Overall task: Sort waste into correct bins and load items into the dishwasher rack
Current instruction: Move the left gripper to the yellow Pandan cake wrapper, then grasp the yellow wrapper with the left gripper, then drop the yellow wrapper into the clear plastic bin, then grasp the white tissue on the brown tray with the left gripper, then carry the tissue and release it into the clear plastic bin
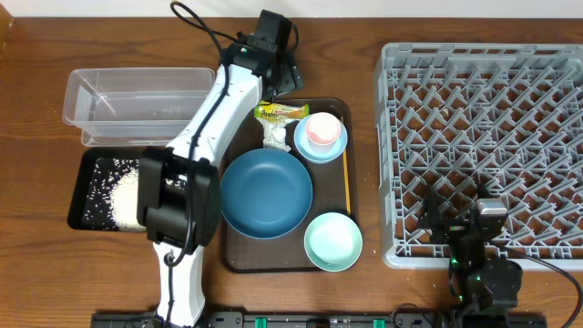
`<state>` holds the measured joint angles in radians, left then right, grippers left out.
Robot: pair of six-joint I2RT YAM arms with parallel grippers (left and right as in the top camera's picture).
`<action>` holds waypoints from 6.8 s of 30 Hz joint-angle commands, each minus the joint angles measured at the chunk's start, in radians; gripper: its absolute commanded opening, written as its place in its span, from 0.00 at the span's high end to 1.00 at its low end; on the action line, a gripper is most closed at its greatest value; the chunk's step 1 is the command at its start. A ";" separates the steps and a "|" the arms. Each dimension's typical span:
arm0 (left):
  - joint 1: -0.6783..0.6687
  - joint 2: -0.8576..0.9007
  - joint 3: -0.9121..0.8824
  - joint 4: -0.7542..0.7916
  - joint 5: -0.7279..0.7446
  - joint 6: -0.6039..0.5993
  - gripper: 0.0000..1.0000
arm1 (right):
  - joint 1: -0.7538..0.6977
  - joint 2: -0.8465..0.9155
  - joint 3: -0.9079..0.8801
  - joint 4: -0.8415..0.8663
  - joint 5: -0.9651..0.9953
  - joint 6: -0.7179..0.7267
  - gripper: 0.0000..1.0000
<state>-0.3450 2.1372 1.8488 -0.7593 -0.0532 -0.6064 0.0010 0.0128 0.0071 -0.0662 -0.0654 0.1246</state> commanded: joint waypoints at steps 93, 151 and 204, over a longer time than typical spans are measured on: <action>0.168 -0.331 -0.001 -0.082 -0.045 -0.064 0.94 | -0.006 -0.003 -0.002 -0.004 0.006 -0.009 0.01; 0.068 -0.010 -0.027 -0.104 0.041 0.115 0.15 | -0.006 -0.003 -0.002 -0.004 0.006 -0.009 0.01; 0.000 -0.014 -0.084 -0.071 0.041 0.112 0.94 | -0.006 -0.003 -0.002 -0.004 0.006 -0.009 0.01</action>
<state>-0.3481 2.2330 1.7397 -0.8299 -0.0006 -0.4965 0.0010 0.0128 0.0071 -0.0662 -0.0631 0.1246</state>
